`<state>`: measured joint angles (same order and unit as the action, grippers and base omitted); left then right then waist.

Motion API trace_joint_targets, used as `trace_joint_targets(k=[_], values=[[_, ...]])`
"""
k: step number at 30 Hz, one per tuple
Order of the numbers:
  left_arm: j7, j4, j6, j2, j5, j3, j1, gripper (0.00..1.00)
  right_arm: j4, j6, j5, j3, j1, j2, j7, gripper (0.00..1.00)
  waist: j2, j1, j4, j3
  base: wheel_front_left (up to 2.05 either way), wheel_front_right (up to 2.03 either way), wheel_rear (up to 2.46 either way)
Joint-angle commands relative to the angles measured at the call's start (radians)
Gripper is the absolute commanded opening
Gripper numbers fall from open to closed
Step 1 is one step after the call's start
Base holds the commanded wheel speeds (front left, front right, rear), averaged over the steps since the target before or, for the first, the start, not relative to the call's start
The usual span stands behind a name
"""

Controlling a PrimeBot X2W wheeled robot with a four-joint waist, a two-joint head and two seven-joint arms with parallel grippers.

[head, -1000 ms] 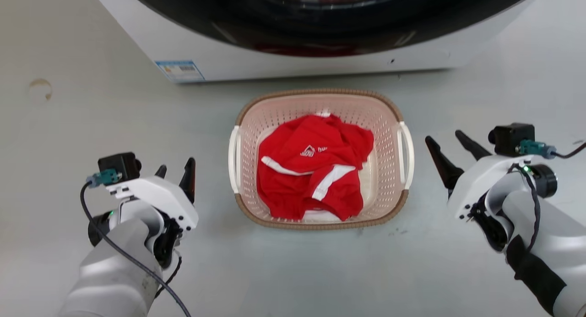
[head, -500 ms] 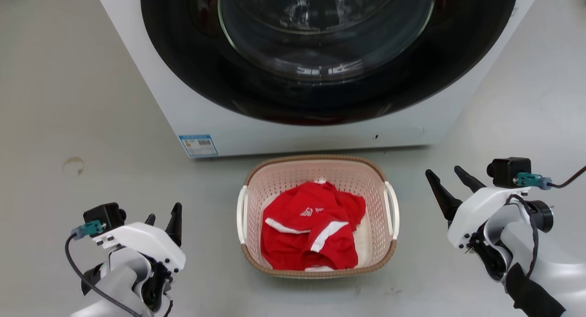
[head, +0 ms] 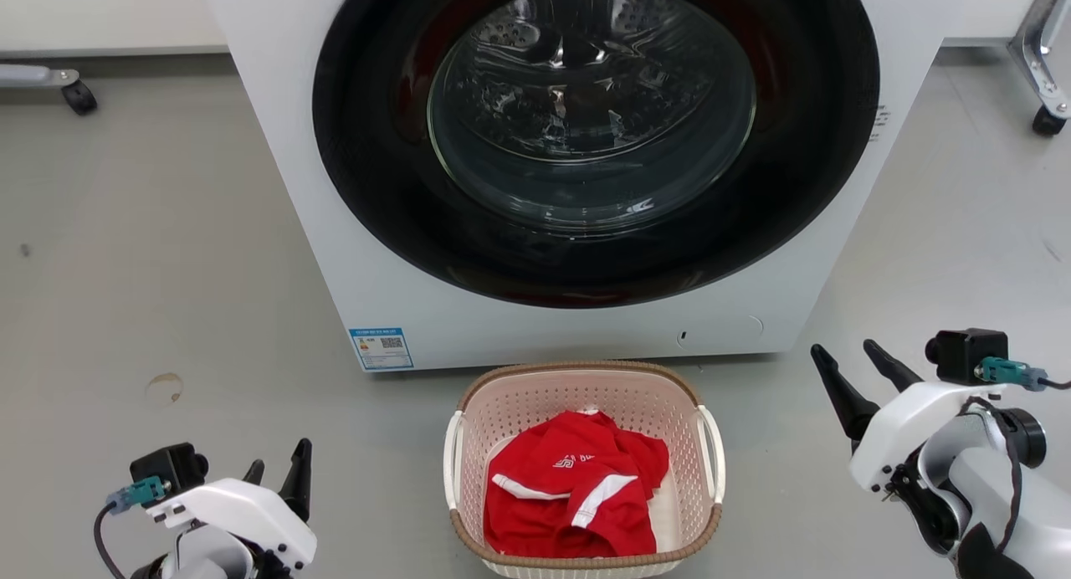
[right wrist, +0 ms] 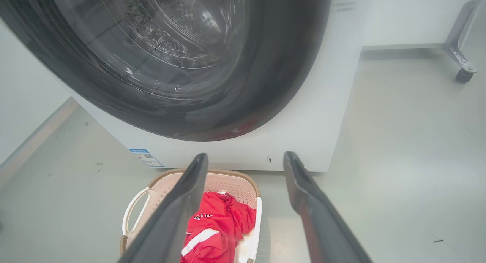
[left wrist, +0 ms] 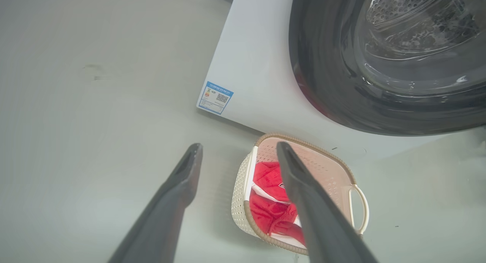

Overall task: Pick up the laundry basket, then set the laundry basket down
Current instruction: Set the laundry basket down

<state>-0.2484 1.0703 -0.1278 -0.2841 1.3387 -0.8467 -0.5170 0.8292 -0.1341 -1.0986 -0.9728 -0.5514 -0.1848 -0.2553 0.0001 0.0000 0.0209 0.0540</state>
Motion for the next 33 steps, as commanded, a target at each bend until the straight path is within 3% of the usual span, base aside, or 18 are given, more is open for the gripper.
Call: trace_joint_targets(k=[1, 9, 16, 20, 27, 33], values=[[-0.013, -0.017, 0.004, -0.036, -0.007, 0.036, -0.007, 1.0, -0.016, 0.003, 0.008, 0.011, 0.015, -0.022, -0.006, 1.0, -0.0001, 0.0, 0.003, -0.019, 0.0, 0.0, 0.0], [-0.013, -0.07, 0.012, -0.055, -0.023, 0.083, 0.041, 1.0, -0.056, 0.003, 0.046, 0.106, 0.066, -0.041, -0.006, 1.0, -0.0001, 0.0, 0.009, -0.055, 0.0, 0.0, 0.0], [-0.013, -0.211, 0.059, -0.089, -0.065, 0.103, 0.089, 1.0, -0.149, 0.003, 0.13, 0.227, 0.118, -0.079, -0.006, 1.0, -0.0001, 0.0, 0.014, -0.066, 0.0, 0.0, 0.0], [-0.013, -0.341, 0.117, -0.132, -0.099, 0.104, 0.129, 1.0, -0.212, 0.003, 0.19, 0.284, 0.156, -0.111, -0.006, 1.0, -0.0001, 0.0, 0.018, -0.07, 0.0, 0.0, 0.0], [-0.013, -0.635, 0.255, -0.228, -0.126, 0.114, 0.223, 1.0, -0.309, 0.003, 0.253, 0.364, 0.233, -0.166, -0.006, 1.0, -0.0001, 0.0, 0.024, -0.078, 0.0, 0.0, 0.0], [-0.011, -0.826, 0.355, -0.284, -0.116, 0.133, 0.307, 1.0, -0.356, 0.003, 0.262, 0.439, 0.297, -0.177, -0.006, 1.0, -0.0001, 0.0, 0.023, -0.075, 0.0, 0.0, 0.0]])
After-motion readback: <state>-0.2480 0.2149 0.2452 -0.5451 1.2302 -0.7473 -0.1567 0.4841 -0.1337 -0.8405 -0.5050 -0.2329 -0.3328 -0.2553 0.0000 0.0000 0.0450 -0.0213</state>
